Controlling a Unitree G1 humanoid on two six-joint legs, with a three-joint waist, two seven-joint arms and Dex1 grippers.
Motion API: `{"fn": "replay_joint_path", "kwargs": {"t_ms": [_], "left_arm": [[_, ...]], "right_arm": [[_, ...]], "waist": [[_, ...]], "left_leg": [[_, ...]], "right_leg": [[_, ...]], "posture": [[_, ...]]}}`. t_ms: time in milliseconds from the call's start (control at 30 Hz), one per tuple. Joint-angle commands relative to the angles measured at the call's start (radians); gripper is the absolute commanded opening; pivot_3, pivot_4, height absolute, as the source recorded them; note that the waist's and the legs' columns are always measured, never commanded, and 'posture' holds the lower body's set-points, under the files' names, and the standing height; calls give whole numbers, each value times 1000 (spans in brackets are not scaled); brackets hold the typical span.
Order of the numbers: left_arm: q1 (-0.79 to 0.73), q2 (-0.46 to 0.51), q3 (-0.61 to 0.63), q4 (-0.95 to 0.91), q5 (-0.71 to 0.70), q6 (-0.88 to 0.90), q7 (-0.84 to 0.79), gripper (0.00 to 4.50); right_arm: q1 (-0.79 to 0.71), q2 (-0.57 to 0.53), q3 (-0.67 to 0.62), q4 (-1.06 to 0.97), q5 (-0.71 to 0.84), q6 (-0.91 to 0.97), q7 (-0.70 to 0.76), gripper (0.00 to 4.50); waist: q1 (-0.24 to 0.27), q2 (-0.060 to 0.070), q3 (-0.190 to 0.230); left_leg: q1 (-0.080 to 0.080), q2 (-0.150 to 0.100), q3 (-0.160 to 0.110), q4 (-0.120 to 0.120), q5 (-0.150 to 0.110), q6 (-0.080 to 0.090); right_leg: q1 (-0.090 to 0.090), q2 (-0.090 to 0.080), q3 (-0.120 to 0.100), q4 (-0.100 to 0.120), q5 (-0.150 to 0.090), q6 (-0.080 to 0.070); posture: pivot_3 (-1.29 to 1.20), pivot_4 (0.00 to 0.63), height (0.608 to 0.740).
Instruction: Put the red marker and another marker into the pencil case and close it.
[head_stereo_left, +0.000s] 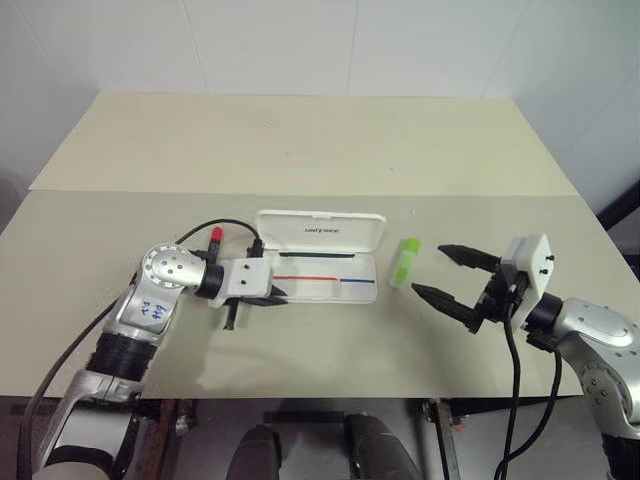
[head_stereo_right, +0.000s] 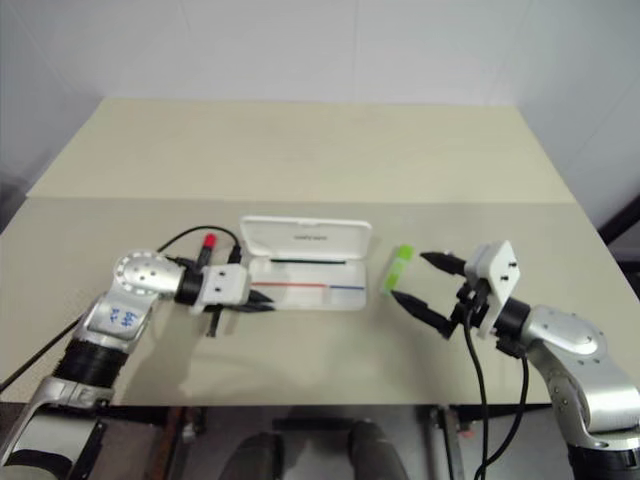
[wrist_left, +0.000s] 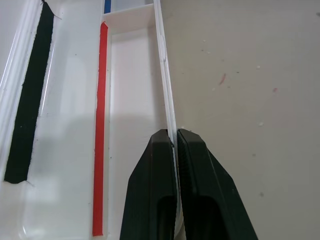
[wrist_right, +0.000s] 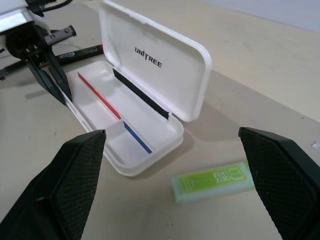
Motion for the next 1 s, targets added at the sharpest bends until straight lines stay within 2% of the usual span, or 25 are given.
{"fn": "replay_joint_path", "kwargs": {"t_ms": [33, 433, 733, 1000], "left_arm": [[30, 39, 38, -125, -43, 48, 27, 16], [191, 111, 47, -352, -94, 202, 96, 16], [239, 121, 5, -294, -30, 125, 162, 16], [251, 119, -4, -286, -57, 108, 153, 16]], "right_arm": [[-14, -12, -2, -12, 7, -3, 10, 4500], [-16, -15, 0, -10, 8, -1, 11, 4500], [-36, -18, 7, 6, 6, -1, 16, 4500], [-32, -20, 4, 6, 8, -1, 19, 4500]], "waist": [[0, 0, 0], [-3, 0, 0], [-3, 0, 0], [-4, 0, 0]], "left_leg": [[0, 0, 0, 0, 0, 0], [2, 0, 1, -1, 0, 0], [4, 0, 3, -2, 0, 0], [4, 0, 4, -2, 0, 0]], "right_leg": [[0, 0, 0, 0, 0, 0], [1, 0, 0, -1, -1, -1], [1, -1, 1, -2, -1, -2], [2, -1, 1, -2, -1, -2]], "posture": [[0, 150, 740], [0, 150, 740], [0, 150, 740], [0, 150, 740]]}}
